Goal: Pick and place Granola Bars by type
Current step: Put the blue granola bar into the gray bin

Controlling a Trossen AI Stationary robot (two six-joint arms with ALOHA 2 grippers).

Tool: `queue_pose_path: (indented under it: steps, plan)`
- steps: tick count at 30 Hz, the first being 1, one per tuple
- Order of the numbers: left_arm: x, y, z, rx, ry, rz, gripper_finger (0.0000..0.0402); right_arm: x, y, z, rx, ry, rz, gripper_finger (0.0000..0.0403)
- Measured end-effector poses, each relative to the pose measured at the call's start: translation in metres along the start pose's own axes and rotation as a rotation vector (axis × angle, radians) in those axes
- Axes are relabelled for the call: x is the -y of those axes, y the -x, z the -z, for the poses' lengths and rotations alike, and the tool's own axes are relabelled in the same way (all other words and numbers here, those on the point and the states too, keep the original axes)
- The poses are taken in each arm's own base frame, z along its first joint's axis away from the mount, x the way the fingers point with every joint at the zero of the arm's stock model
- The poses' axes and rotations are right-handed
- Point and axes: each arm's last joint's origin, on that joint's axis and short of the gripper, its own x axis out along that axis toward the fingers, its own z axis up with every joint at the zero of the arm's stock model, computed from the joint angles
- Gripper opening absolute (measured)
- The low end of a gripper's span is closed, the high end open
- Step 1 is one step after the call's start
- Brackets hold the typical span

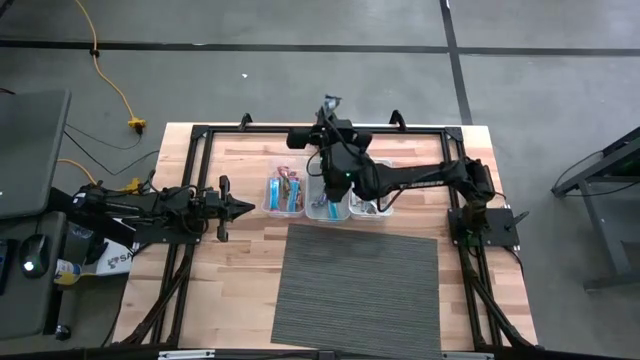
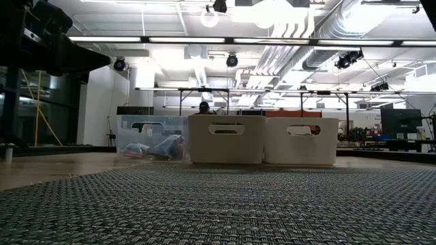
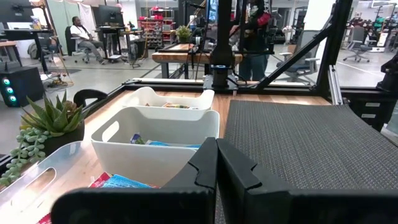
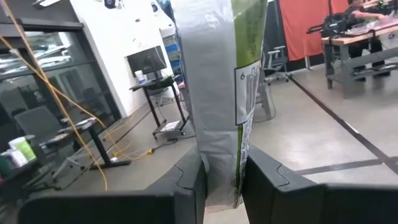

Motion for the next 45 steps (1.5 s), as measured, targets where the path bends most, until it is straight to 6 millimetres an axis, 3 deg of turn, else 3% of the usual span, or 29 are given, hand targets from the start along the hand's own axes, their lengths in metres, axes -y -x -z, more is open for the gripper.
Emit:
queue_pose_path:
  steps: [7,11,14,17,22,28,37,45]
  plan:
    - [0.0,0.0,0.0,0.0,0.0,0.0,0.0,-0.001,-0.004,-0.001,-0.005,0.053,-0.027,0.0067]
    - [0.0,0.0,0.0,0.0,0.0,0.0,0.0,-0.005,-0.008,-0.008,-0.052,0.118,-0.134,0.0067]
    - [0.0,0.0,0.0,0.0,0.0,0.0,0.0,-0.001,-0.018,-0.011,-0.17,0.119,-0.201,0.0067]
    - [0.0,0.0,0.0,0.0,0.0,0.0,0.0,0.013,-0.039,-0.008,-0.406,0.056,-0.265,0.0067]
    - [0.0,0.0,0.0,0.0,0.0,0.0,0.0,0.039,-0.069,0.02,-0.809,-0.022,-0.256,0.0067]
    - [0.0,0.0,0.0,0.0,0.0,0.0,0.0,0.063,-0.083,0.067,-1.108,-0.125,-0.186,0.0067]
    - [0.0,0.0,0.0,-0.001,0.0,0.0,0.0,0.1,-0.067,0.143,-1.371,-0.2,-0.044,0.0067]
    - [0.0,0.0,0.0,-0.001,0.0,0.0,0.0,0.115,-0.055,0.168,-1.425,-0.209,-0.002,0.0067]
